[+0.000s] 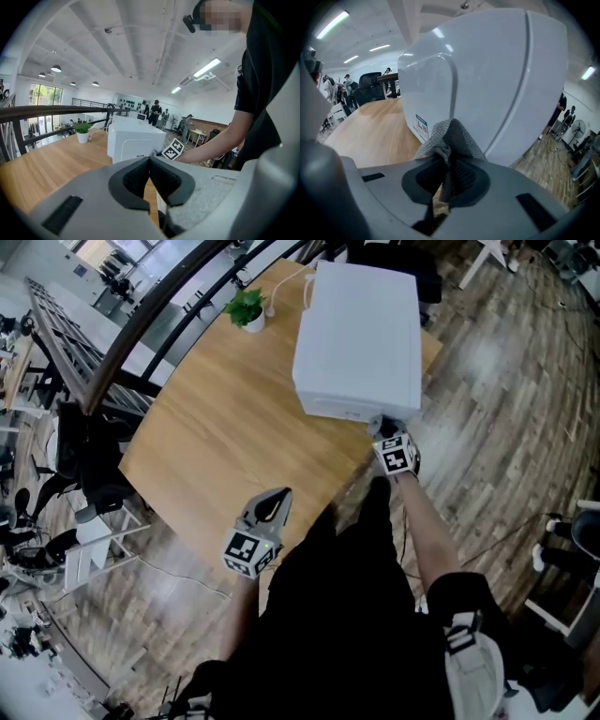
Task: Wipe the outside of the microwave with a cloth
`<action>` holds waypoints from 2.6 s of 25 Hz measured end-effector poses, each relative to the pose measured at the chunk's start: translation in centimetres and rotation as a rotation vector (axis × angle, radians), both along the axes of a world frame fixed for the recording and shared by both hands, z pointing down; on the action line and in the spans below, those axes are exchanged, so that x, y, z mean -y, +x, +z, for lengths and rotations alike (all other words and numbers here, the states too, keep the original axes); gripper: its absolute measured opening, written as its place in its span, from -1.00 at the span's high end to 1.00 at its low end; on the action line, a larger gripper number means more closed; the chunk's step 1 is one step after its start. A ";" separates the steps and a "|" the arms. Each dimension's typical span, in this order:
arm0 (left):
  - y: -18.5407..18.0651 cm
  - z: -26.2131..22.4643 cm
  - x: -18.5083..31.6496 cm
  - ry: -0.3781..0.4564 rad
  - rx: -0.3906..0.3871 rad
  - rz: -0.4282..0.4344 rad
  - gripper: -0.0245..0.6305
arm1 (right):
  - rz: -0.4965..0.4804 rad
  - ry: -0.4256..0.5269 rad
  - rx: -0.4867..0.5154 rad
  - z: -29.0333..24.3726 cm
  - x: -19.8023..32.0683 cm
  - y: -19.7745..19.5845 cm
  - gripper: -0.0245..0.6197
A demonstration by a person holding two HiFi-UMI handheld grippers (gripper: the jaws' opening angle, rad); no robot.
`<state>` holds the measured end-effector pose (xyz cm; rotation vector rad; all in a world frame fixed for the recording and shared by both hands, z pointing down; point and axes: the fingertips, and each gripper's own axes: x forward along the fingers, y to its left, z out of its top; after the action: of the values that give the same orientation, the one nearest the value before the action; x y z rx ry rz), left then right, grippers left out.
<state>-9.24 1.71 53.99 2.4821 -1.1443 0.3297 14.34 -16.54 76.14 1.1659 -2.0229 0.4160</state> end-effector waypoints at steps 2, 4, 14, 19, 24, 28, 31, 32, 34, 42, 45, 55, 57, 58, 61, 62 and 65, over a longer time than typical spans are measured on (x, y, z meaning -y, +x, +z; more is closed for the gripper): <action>0.2 0.0 0.1 0.000 0.001 0.003 0.93 | 0.013 -0.004 0.001 0.0 -0.1 0.7 0.87; 0.5 0.0 0.2 0.009 0.001 0.012 0.93 | 0.024 0.001 -0.005 0.0 -0.1 1.5 0.87; 1.5 0.1 0.5 0.001 -0.008 0.025 0.93 | 0.060 -0.016 -0.016 0.3 -0.6 3.8 0.87; 1.9 0.2 0.6 -0.002 -0.010 0.025 0.93 | 0.071 -0.018 -0.030 0.5 -0.6 4.9 0.87; 2.1 0.1 0.8 0.004 -0.011 0.024 0.93 | 0.080 -0.048 -0.028 1.5 -0.8 5.2 0.87; 1.9 0.2 0.6 -0.007 -0.006 0.010 0.93 | 0.078 -0.044 -0.034 1.9 -0.5 5.3 0.87; 1.9 0.4 0.5 -0.008 -0.002 0.002 0.93 | 0.068 -0.042 -0.030 2.2 -0.3 5.2 0.87; 1.8 0.4 0.4 -0.012 -0.001 -0.003 0.93 | 0.065 -0.039 -0.031 2.2 -0.2 5.1 0.87; 1.7 0.4 0.3 -0.016 0.001 -0.010 0.93 | 0.059 -0.022 -0.032 2.0 0.2 5.0 0.87; 1.6 0.9 0.3 -0.019 0.008 -0.026 0.93 | 0.049 -0.050 -0.028 3.7 0.2 4.7 0.87; 1.8 1.0 0.4 -0.025 0.010 -0.027 0.93 | 0.048 -0.049 -0.024 3.8 0.3 4.7 0.87; 1.7 0.9 1.2 -0.024 0.006 -0.032 0.93 | 0.047 -0.077 -0.030 4.6 0.5 4.4 0.87; 1.5 0.9 1.2 -0.024 0.004 -0.033 0.93 | 0.045 -0.080 -0.033 4.6 0.5 4.1 0.87; 1.5 1.0 1.2 -0.023 0.004 -0.034 0.93 | 0.042 -0.079 -0.033 4.5 0.5 3.8 0.87; 1.1 1.1 1.1 -0.017 0.003 -0.037 0.93 | 0.031 -0.079 -0.032 4.6 0.6 2.9 0.87; 0.9 1.0 1.1 -0.015 0.003 -0.040 0.93 | 0.029 -0.078 -0.031 4.6 0.7 2.6 0.87; 0.4 1.0 0.9 -0.017 0.007 -0.051 0.93 | 0.020 -0.079 -0.024 4.7 0.7 1.7 0.87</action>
<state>-8.88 0.84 55.00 2.4343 -1.2001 0.3333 16.05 -17.24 80.80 1.1388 -1.9582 0.4855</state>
